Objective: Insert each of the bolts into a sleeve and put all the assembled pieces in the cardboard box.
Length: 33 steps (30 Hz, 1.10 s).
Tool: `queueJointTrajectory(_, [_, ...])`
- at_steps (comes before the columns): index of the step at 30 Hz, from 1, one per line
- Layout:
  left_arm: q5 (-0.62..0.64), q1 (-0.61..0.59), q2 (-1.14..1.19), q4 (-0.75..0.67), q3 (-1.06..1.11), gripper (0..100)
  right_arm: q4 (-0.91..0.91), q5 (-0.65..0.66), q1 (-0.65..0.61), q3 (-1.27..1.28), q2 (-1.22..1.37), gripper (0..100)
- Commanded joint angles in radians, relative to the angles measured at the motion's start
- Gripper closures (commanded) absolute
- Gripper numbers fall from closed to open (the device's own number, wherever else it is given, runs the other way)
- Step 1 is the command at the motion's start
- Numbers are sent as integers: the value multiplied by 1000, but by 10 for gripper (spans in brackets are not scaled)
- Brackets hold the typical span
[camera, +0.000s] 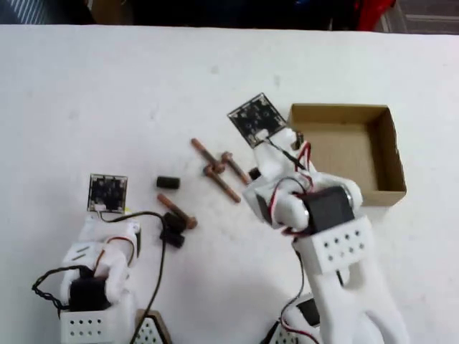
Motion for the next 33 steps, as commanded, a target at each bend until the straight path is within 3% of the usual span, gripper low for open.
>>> queueJointTrajectory(1, [-9, -10, -8, -44, -8, 980, -99, -8, 28, 52, 31, 982])
queueJointTrajectory(5, [-21, -12, -8, -84, -6, 980, -252, -14, 110, 144, 30, 982])
queueJointTrajectory(10, [-264, -12, -8, -89, -6, 980, -288, -14, 143, 221, 28, 981])
queueJointTrajectory(13, [-345, -12, -8, -83, -5, 980, -286, -15, 142, 230, 28, 981])
queueJointTrajectory(23, [-364, -12, -8, -140, 48, 980, -228, -91, 137, 233, 2, 981])
queueJointTrajectory(33, [-364, -12, -8, -123, 48, 980, -219, -97, 137, 430, -380, 981])
